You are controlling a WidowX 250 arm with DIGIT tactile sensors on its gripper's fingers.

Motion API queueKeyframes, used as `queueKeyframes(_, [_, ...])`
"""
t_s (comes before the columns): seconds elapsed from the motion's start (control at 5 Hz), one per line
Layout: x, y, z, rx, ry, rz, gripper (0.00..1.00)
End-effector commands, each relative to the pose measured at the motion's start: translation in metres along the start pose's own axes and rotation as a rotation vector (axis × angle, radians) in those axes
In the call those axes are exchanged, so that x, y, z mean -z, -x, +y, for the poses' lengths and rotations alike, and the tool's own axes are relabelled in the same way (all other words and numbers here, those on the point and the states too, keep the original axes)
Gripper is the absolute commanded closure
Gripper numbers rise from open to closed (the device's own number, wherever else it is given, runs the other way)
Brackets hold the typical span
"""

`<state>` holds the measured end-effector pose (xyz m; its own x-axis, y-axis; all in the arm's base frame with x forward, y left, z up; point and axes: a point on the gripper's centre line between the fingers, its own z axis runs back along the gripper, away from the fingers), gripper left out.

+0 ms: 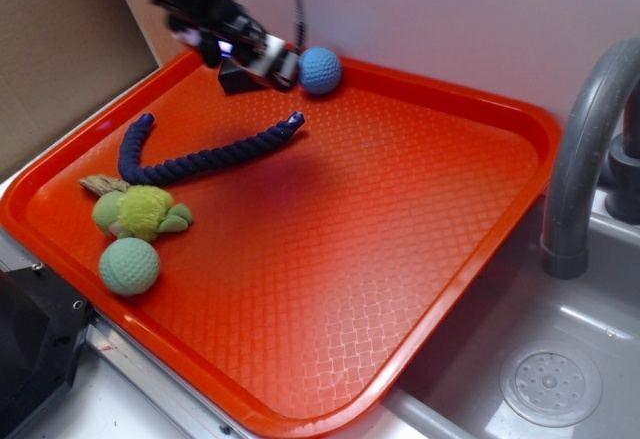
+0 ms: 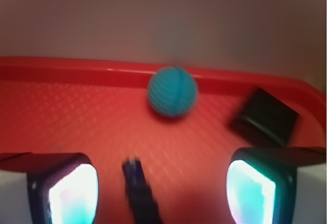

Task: Grab the blue ball.

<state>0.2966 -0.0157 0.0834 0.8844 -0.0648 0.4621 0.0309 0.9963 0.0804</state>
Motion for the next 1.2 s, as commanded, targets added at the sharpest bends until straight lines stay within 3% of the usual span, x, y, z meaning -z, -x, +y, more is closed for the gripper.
queueKeyframes(0.0, [0.026, -0.047, 0.0, 0.012, -0.002, -0.006, 0.0])
queueKeyframes(0.2, [0.044, -0.058, -0.001, 0.003, -0.009, 0.035, 0.0])
queueKeyframes(0.4, [0.069, -0.061, 0.002, -0.011, -0.072, 0.124, 0.0])
queueKeyframes(0.6, [0.09, -0.058, 0.009, -0.062, -0.048, 0.251, 1.0])
queueKeyframes(0.8, [0.074, -0.054, 0.013, -0.064, -0.01, 0.268, 1.0])
queueKeyframes(1.0, [0.036, -0.044, 0.018, -0.063, 0.056, 0.235, 1.0])
